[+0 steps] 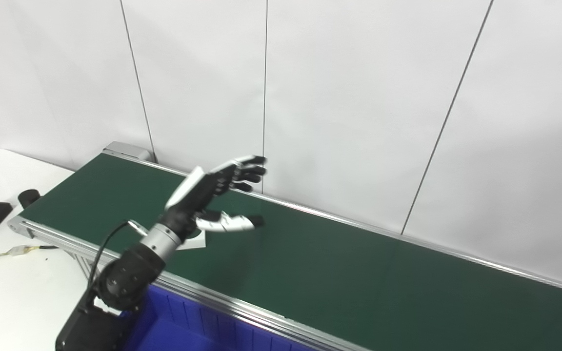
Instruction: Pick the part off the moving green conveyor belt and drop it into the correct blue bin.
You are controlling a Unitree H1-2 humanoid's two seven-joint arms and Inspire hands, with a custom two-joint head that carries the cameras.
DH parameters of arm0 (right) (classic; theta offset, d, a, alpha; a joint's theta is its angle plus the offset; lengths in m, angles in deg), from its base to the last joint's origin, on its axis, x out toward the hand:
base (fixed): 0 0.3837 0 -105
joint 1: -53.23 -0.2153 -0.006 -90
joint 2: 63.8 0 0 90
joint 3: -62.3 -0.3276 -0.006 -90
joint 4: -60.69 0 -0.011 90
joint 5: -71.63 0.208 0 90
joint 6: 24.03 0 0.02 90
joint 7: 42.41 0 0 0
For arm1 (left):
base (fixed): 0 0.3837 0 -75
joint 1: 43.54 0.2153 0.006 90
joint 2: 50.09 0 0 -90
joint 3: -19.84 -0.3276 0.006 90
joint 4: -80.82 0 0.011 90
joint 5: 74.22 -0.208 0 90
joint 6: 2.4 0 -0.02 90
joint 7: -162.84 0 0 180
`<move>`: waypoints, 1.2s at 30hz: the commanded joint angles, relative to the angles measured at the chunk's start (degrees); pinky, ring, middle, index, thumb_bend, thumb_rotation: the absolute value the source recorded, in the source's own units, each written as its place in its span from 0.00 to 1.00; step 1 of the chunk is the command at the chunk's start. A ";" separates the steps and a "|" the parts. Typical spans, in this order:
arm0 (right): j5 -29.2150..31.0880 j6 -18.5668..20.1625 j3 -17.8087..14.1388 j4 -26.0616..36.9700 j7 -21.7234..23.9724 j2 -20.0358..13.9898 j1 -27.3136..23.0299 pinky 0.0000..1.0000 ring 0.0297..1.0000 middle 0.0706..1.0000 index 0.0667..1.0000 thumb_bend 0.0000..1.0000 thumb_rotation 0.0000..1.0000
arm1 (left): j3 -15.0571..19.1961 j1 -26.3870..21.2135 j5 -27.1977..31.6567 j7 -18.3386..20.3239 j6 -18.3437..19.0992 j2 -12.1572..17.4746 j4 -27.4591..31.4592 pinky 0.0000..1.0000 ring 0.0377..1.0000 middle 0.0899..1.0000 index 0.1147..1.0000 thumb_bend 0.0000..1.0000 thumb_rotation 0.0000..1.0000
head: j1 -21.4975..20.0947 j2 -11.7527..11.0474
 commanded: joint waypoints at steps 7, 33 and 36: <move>-0.94 -2.47 0.34 1.69 -0.58 -0.14 -1.41 0.60 0.68 0.73 0.76 0.66 0.00 | -0.15 -5.26 -2.60 2.81 -1.89 8.33 -3.62 0.80 0.84 0.85 0.86 0.82 0.00 | -2.70 0.68; -1.81 -2.47 -1.44 5.22 1.16 -0.81 -0.51 0.64 0.71 0.74 0.76 0.71 0.00 | -17.28 -15.87 -28.85 2.15 -7.66 12.53 -29.18 0.96 1.00 1.00 1.00 1.00 0.25 | -5.81 2.26; -1.52 -2.47 -1.68 5.57 1.55 -0.74 -0.52 0.65 0.71 0.74 0.76 0.71 0.00 | -19.07 -16.27 -33.18 -0.63 -7.12 12.01 -30.78 1.00 1.00 1.00 1.00 1.00 0.28 | -5.90 2.21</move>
